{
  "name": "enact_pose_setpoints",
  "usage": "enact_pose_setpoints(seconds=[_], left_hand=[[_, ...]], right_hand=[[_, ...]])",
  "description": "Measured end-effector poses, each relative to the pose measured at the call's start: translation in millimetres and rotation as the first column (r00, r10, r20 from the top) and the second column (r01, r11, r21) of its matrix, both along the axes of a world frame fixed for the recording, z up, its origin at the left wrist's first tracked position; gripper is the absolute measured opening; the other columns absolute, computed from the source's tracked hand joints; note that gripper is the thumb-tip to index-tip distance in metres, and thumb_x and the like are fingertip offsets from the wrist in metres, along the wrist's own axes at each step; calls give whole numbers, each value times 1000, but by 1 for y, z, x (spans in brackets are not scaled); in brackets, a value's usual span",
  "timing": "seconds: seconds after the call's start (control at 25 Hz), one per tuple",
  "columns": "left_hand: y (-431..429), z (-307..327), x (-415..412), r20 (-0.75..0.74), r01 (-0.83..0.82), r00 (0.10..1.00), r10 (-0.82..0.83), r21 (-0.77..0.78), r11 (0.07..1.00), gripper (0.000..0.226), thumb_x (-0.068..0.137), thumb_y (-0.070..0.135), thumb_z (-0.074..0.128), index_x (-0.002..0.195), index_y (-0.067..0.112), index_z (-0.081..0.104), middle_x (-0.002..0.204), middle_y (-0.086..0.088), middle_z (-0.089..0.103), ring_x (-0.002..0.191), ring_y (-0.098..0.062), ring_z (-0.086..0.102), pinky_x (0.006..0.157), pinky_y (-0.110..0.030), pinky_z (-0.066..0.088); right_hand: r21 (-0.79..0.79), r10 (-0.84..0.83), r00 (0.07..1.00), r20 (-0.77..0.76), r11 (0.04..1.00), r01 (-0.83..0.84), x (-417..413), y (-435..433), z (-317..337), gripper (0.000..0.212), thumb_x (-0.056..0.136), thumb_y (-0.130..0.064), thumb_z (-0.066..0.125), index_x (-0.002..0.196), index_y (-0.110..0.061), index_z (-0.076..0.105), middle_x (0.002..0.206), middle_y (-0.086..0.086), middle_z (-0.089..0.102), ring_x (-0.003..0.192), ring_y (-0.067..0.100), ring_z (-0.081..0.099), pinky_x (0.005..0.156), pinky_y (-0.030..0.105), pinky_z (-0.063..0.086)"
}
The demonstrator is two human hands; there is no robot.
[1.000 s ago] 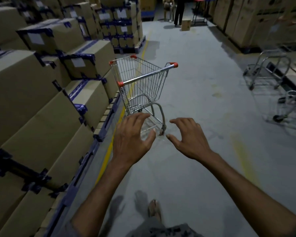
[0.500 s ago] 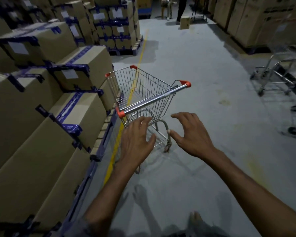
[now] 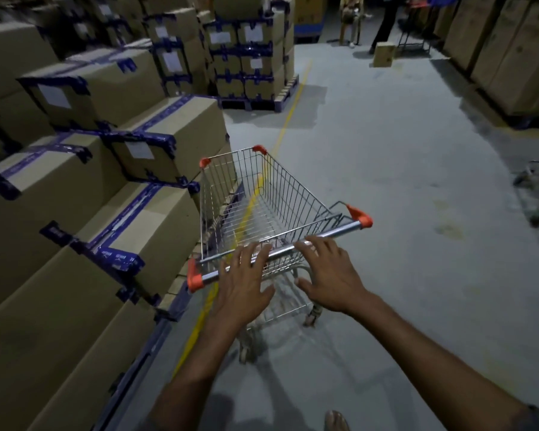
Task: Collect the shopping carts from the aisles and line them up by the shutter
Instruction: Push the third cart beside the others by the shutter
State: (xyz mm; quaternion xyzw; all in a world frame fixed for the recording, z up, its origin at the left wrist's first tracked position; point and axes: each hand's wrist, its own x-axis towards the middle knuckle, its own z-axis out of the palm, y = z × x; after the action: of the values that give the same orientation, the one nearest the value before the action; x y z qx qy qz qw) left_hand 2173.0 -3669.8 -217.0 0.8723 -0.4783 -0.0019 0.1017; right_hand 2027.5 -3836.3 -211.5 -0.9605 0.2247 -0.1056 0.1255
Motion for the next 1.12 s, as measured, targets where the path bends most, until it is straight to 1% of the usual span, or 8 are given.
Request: enact_pose_setpoints(seconds=[0.08, 0.16, 0.32, 0.44, 0.72, 0.92, 1.0, 1.12], left_hand=[[-22, -10, 7, -52, -29, 998, 38, 171, 985, 94, 88, 56, 62, 160, 41, 2, 167, 6, 10, 153, -29, 13, 119, -67, 15], [-36, -16, 10, -36, -64, 997, 75, 240, 969, 99, 86, 56, 64, 158, 47, -4, 166, 9, 13, 152, -29, 16, 115, -70, 11], [-47, -17, 10, 7, -111, 993, 114, 268, 957, 101, 84, 56, 63, 156, 51, -7, 158, 2, 30, 141, -33, 32, 112, -70, 16], [-44, -18, 11, -2, -104, 994, 109, 276, 956, 96, 88, 53, 61, 155, 53, -8, 151, -2, 37, 137, -34, 38, 111, -69, 23], [-23, -10, 11, -39, -29, 998, 42, 287, 957, 72, 94, 51, 57, 156, 43, 22, 134, -3, 56, 119, -30, 58, 94, -43, 43], [28, -15, -3, -76, 14, 997, 4, 231, 973, 54, 89, 49, 61, 140, 32, 52, 118, -4, 72, 110, -31, 66, 85, -40, 53], [49, -16, -10, -91, 24, 996, -3, 227, 974, 65, 85, 52, 64, 144, 34, 46, 128, -5, 66, 112, -32, 65, 86, -42, 55], [75, -18, -28, -218, 37, 976, -6, 137, 990, 97, 76, 55, 74, 157, 35, 24, 161, -2, 26, 131, -32, 52, 95, -47, 50]], right_hand=[[2, 18, 994, -107, 1000, -18, 17, -29, -10, 84, 87, -54, 64, 156, -35, 20, 164, 4, 20, 152, 27, 13, 119, 57, 20], [-53, 35, 983, -181, 998, -45, 29, -50, -20, 87, 87, -53, 65, 157, -34, 18, 164, 4, 21, 153, 28, 12, 118, 62, 10], [-181, 29, 982, -186, 981, -63, 40, -62, -36, 84, 75, -49, 75, 148, -33, 36, 140, 3, 49, 137, 28, 38, 114, 63, 15], [-195, 5, 988, -152, 980, -35, 42, -59, -43, 80, 73, -47, 76, 143, -33, 42, 133, 3, 52, 131, 29, 43, 112, 63, 15], [-143, -29, 953, -301, 990, -15, 35, -40, -26, 47, 86, -46, 62, 128, -34, 46, 123, 3, 57, 123, 29, 45, 110, 59, 25], [-116, -73, 938, -339, 993, 36, 1, 15, -19, 44, 89, -59, 56, 121, -30, 57, 115, 3, 65, 114, 30, 55, 105, 53, 31], [-96, -89, 936, -340, 994, 60, -17, 41, -19, 46, 86, -60, 60, 122, -31, 56, 116, 2, 65, 112, 29, 57, 104, 52, 32], [-73, -97, 928, -360, 994, 76, -47, 72, -23, 58, 83, -59, 64, 135, -35, 52, 145, 5, 48, 132, 31, 46, 109, 59, 28]])
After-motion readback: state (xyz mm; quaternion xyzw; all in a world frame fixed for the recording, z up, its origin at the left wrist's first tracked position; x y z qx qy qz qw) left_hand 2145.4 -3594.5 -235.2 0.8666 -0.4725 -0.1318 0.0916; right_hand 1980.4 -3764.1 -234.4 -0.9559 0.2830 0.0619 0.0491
